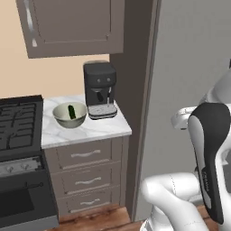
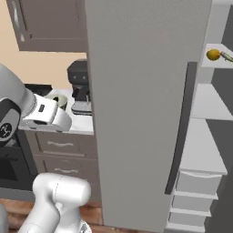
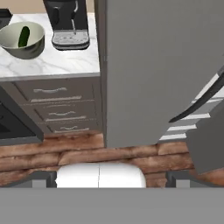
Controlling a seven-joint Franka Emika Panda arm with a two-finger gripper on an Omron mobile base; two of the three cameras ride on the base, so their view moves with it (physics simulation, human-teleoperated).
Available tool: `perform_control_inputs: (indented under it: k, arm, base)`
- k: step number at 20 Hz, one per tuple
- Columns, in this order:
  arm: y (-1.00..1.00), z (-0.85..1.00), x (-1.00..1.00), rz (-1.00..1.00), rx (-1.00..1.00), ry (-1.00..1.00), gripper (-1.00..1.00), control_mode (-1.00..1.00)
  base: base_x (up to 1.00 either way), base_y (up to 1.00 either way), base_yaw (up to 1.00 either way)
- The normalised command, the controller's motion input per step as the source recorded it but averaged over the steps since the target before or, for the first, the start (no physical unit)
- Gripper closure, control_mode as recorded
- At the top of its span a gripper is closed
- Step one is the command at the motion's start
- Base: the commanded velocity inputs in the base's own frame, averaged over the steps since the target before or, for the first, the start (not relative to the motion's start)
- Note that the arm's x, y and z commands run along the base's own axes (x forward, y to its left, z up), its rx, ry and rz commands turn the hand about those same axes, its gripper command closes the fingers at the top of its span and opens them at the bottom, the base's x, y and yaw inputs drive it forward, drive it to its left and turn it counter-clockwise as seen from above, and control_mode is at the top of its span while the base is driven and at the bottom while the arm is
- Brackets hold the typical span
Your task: Take the lemon, fish, and cucumber from the freezer and place them in the bowl on the counter.
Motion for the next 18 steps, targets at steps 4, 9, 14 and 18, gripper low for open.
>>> perform_control_inputs:
  k: [4,9,14,18]
  arm:
    - [0.00,0.00,0.00,0.00,0.00,0.00,-1.00,1.00]
    - [0.00,0.00,0.00,0.00,0.00,0.00,-1.00,1.00]
    - [0.00,0.00,0.00,0.00,0.00,0.00,-1.00,1.00]
    - [0.00,0.00,0.00,0.00,0.00,0.00,-1.00,1.00]
  base:
    - [0.41,-0.58,-0.03]
    - [0.54,-0.51,0.00]
    - [0.57,-0.50,0.00]
    - [0.07,-0.66,0.00]
